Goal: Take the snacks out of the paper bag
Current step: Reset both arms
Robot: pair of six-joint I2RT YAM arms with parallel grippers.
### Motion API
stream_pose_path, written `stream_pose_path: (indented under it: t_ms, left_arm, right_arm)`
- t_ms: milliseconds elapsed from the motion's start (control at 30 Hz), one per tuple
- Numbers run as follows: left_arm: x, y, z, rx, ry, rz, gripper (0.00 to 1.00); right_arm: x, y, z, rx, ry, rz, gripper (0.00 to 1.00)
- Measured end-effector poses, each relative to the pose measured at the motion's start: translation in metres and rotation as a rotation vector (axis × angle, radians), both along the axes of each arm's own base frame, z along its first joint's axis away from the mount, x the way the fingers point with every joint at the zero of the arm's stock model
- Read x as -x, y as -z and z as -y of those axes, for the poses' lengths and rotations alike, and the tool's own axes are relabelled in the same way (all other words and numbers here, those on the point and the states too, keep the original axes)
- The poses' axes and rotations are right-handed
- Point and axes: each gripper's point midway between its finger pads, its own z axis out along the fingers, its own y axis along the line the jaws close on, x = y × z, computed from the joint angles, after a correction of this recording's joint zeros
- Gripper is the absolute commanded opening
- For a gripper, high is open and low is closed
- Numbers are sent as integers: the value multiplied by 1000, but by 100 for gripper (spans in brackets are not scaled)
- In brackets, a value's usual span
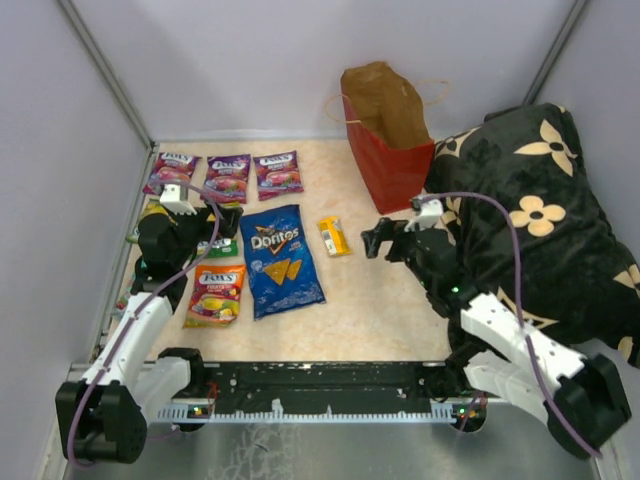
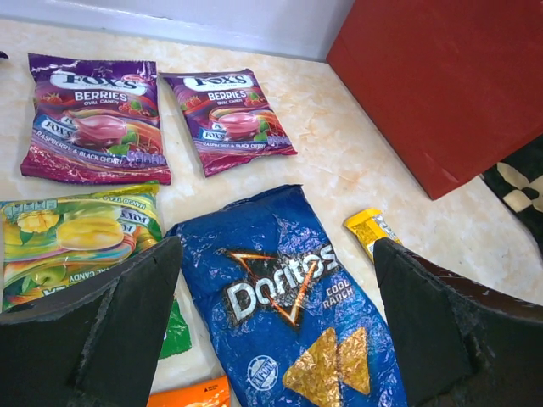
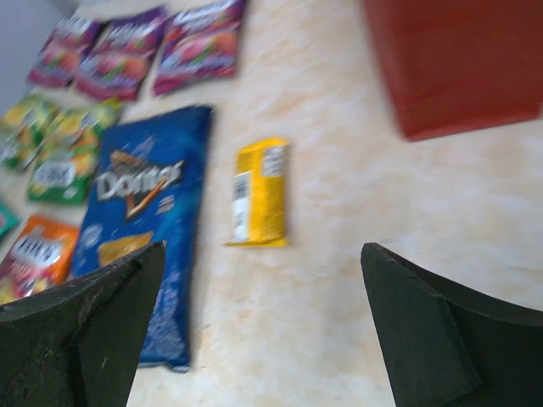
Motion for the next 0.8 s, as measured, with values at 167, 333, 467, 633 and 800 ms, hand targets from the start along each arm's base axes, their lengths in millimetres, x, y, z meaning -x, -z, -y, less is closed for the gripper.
stream_pose_path:
  t_ms: [167,333,467,633,800]
  left_arm:
    - [0,4,-1,-7,-5,9,100]
    - [0,0,0,-12,2,33,100]
    - [-1,-2,0,-15,4,48,100]
    - [2,0,-1,-17,3,53,100]
    - [1,-1,-1,-17,3,57,100]
  right_arm:
    - [4,-27,63,49,258,132,99]
    - [8,-18,86,124,334,133,99]
    - [8,-7,93,179,358,107,99]
    - [8,0,97,207,371,89,99]
    - [8,-1,99,215,378,93,99]
